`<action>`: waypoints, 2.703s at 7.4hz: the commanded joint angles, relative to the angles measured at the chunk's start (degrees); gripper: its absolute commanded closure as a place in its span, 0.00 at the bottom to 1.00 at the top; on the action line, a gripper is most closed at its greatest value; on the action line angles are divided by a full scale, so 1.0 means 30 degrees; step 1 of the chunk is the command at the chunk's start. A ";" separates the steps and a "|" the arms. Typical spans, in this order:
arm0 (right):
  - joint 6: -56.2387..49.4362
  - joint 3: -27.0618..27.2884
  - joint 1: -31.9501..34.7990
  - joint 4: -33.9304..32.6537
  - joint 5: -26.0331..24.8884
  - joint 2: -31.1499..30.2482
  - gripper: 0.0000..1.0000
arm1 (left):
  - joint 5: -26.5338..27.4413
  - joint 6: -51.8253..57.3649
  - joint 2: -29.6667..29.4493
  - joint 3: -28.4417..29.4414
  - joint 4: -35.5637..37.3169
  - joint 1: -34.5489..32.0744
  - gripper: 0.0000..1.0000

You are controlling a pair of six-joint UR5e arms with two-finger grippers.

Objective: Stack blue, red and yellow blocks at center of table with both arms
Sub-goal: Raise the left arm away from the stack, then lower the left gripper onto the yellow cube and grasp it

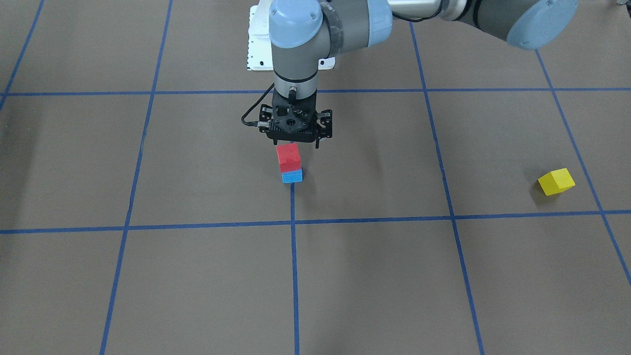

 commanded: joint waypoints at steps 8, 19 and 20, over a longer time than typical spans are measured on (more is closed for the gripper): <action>0.0000 -0.0001 -0.0029 -0.0001 -0.0001 0.0062 0.00 | -0.8199 2.2300 1.4398 0.4481 -1.3836 -1.1157 0.00; 0.0177 -0.0176 0.0058 -0.0001 0.0058 -0.0200 0.00 | -0.4420 0.5658 1.5188 0.3857 -1.5436 -1.1491 0.00; 0.0060 0.0027 0.0087 0.0028 0.0116 -0.0869 0.00 | -0.3684 0.3796 1.5304 0.3860 -1.5406 -1.1404 0.00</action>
